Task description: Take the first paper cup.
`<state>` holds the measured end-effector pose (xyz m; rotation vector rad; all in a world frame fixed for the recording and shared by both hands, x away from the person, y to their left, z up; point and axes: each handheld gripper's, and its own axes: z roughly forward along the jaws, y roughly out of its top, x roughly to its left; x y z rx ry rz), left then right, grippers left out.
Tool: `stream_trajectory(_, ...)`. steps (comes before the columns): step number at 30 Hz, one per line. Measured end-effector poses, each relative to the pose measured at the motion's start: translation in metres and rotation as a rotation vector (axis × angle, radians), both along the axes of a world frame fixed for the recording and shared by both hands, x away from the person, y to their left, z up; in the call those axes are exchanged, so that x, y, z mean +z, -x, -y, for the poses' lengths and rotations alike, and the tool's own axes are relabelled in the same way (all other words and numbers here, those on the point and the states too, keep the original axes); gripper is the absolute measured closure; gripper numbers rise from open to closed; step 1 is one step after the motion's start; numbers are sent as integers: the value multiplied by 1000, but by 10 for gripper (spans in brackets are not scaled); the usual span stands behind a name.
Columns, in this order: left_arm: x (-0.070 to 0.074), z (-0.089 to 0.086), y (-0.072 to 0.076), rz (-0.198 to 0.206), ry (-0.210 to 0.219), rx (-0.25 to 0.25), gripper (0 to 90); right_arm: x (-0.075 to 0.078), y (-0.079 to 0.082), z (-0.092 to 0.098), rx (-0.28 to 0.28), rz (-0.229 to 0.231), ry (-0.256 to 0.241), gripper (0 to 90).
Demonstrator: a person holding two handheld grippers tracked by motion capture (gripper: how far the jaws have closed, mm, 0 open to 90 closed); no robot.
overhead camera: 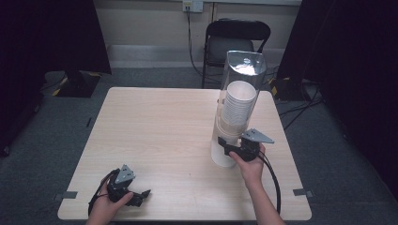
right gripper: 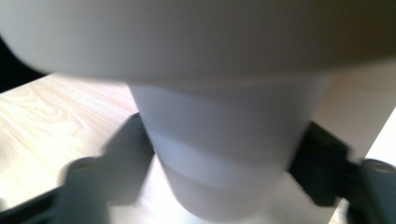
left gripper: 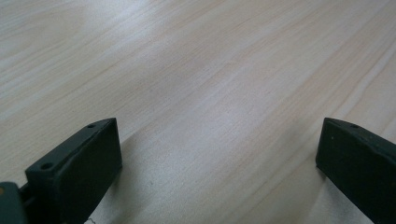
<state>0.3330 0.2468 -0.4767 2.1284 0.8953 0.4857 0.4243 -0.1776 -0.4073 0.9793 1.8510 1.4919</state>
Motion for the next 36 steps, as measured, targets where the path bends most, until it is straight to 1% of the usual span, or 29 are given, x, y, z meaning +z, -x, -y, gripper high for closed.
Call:
stream_trajectory(1, 0, 0, -1, -2, -4, 0, 0, -1, -1, 0, 8, 5, -2, 319)
stream_trajectory(3, 0, 0, -1, -2, -5, 0, 0, -2, -1, 1, 4, 14, 7, 326)
stream_trajectory(4, 0, 1, -1, -3, 0, 3, 0, -2, -1, 1, 7, 18, 14, 329)
stream_trajectory(5, 0, 1, -1, -2, 1, 4, 0, -3, -1, 2, 4, 28, 36, 335)
stream_trajectory(7, 0, 1, -1, -2, 1, 5, 0, -4, -1, 2, 4, 32, 30, 341)
stream_trajectory(8, 0, 1, -1, -2, 1, 5, 0, -5, -1, 3, 0, 45, 37, 344)
stream_trajectory(10, 0, 1, -2, -1, 1, 5, 0, -6, -1, 3, 1, 49, 27, 348)
stream_trajectory(12, 0, 1, -1, -1, 0, 4, 0, -7, -1, 2, -1, 48, 14, 357)
stream_trajectory(14, 0, 1, -1, -1, 1, 5, 0, -8, -1, 1, -7, 52, 21, 361)
stream_trajectory(20, 0, 1, -1, -2, -3, 3, 0, -9, -1, 1, -9, 53, 23, 367)
stream_trajectory(22, 0, 1, -1, -2, -2, 4, 0, -10, 0, 0, -13, 53, 12, 368)
stream_trajectory(24, 0, 1, -1, -1, 1, 6, 0, -10, -1, 0, -13, 55, 17, 369)
stream_trajectory(31, 0, 1, -1, -2, -1, 5, 0, -12, -1, -1, -20, 54, 9, 371)
stream_trajectory(32, 0, 1, -1, -1, -3, 4, 0, -11, -1, -2, -28, 59, 30, 371)
stream_trajectory(36, 0, 0, -1, -1, -5, 3, 0, -12, -1, -1, -30, 54, 27, 371)
